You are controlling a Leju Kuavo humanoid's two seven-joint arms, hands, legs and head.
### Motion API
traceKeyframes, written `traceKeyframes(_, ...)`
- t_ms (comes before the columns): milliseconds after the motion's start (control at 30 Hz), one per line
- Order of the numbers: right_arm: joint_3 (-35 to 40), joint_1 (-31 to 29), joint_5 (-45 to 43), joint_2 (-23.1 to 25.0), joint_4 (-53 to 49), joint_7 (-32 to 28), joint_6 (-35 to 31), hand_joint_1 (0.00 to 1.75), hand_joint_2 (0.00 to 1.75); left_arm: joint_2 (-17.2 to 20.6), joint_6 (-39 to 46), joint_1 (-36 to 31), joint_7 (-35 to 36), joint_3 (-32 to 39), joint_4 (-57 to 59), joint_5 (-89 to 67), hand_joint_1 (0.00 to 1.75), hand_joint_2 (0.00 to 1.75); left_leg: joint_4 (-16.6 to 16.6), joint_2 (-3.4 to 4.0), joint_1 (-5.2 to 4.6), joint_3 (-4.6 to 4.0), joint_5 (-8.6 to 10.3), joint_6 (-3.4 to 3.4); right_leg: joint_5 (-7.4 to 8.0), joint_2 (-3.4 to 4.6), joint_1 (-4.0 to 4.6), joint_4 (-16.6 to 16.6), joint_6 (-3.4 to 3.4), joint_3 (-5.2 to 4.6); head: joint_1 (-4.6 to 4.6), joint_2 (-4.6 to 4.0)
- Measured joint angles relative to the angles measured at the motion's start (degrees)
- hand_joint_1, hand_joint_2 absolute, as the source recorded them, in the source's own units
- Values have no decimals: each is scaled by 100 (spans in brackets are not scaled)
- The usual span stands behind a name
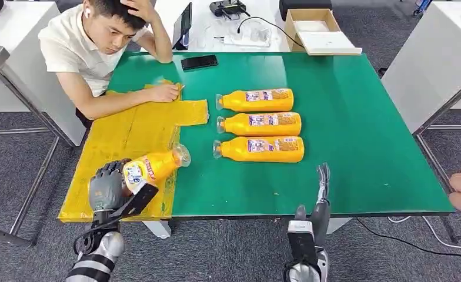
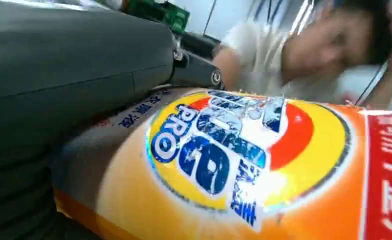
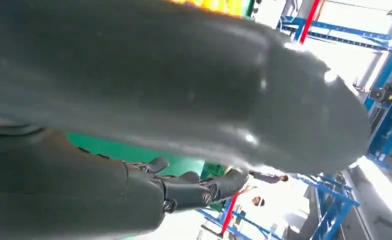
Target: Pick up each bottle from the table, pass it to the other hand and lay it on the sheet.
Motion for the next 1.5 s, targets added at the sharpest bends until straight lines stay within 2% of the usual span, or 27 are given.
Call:
traceKeyframes(67, -2, -55, -2, 26, 77, -2, 16, 0, 0, 111, -146, -295, 87, -18, 463, -11, 159, 175, 0, -1, 0, 0, 1, -1, 0, -1, 0, 2, 0, 3, -2, 0)
traceKeyframes(133, -7, -88, -2, 41, 135, -2, 18, 0, 0, 197, -196, -532, 122, -26, 795, -11, 143, 175, 0, -2, 0, 1, 0, -1, 0, -1, -1, 3, 0, 6, -2, 0)
traceKeyframes(167, -9, -100, -2, 50, 157, -2, 18, 0, 0, 227, -212, -618, 131, -26, 930, -11, 80, 175, 0, -1, 0, 1, 0, -1, 0, -1, -1, 3, 0, 5, 0, 0)
traceKeyframes(233, -15, -113, -2, 61, 197, -2, 20, 0, 0, 266, -225, -747, 155, -31, 1136, -44, 96, 175, 0, -2, -1, 1, -1, 0, -1, -1, -2, 1, 0, 6, 0, 0)
traceKeyframes(267, -17, -117, -2, 65, 214, -2, 22, 0, 0, 282, -240, -792, 209, -46, 1216, -122, 75, 175, 0, -2, -1, 1, -1, 0, -1, -1, -2, 1, 0, 6, 0, 0)
traceKeyframes(300, -18, -124, -2, 70, 232, -7, 24, 0, 0, 308, -272, -842, 273, -85, 1290, -205, 0, 175, 0, -2, -1, 1, -1, 0, -1, -1, -2, 1, 0, 6, 0, -2)
traceKeyframes(433, -37, -172, -20, 74, 339, -63, 72, 0, 0, 411, -509, -1048, 448, -210, 1544, -299, 0, 175, 0, 0, -1, 11, -2, -1, 0, 0, -1, 1, -1, 12, -2, -2)
traceKeyframes(633, -105, -266, 0, 76, 588, -219, 85, 0, 0, 433, -2046, -1186, -305, -221, 1526, 1177, 0, 175, -2, -37, 0, 50, 1, -5, -11, -19, -1, 3, -1, 64, -2, -2)
traceKeyframes(733, -171, -280, 0, 83, 699, -278, 83, 0, 0, 450, -2713, -1003, -538, -341, 1106, 1878, 0, 175, -3, -65, 0, 63, 1, -5, -18, -49, -1, 1, -1, 81, 0, 0)
traceKeyframes(833, -214, -283, 20, 83, 785, -317, 72, 0, 0, 461, -3282, -683, -671, -572, 461, 2582, 0, 175, -4, -64, -2, 61, 3, -4, -13, -49, -2, 1, -1, 84, 0, -2)
traceKeyframes(967, -277, -284, 24, 85, 905, -347, 72, 0, 0, 518, -3702, -264, -811, -824, -291, 3339, 0, 175, -3, -63, -5, 57, 10, 4, -10, -49, -3, 1, 1, 77, 0, 0)
traceKeyframes(1167, -343, -273, 52, 89, 994, -361, 35, 0, 0, 443, -2966, 392, -1359, -1121, -1497, 3918, 0, 175, 0, -57, -5, 21, 10, 4, -9, -47, -3, 2, 2, 38, 0, 0)
traceKeyframes(1333, -363, -267, 103, 122, 1014, -369, -94, 0, 0, 129, -1987, 753, -2094, -1233, -2555, 4789, 0, 175, 0, -58, -5, -4, 7, 5, -10, -48, -3, 1, 3, 14, 0, 0)
traceKeyframes(1500, -365, -267, 103, 153, 1023, -369, -146, 0, 0, -16, -1870, 929, -2193, -1325, -3177, 5021, 0, 175, 0, -57, -5, -7, 6, 4, -10, -48, -2, 0, 2, 9, 0, 0)
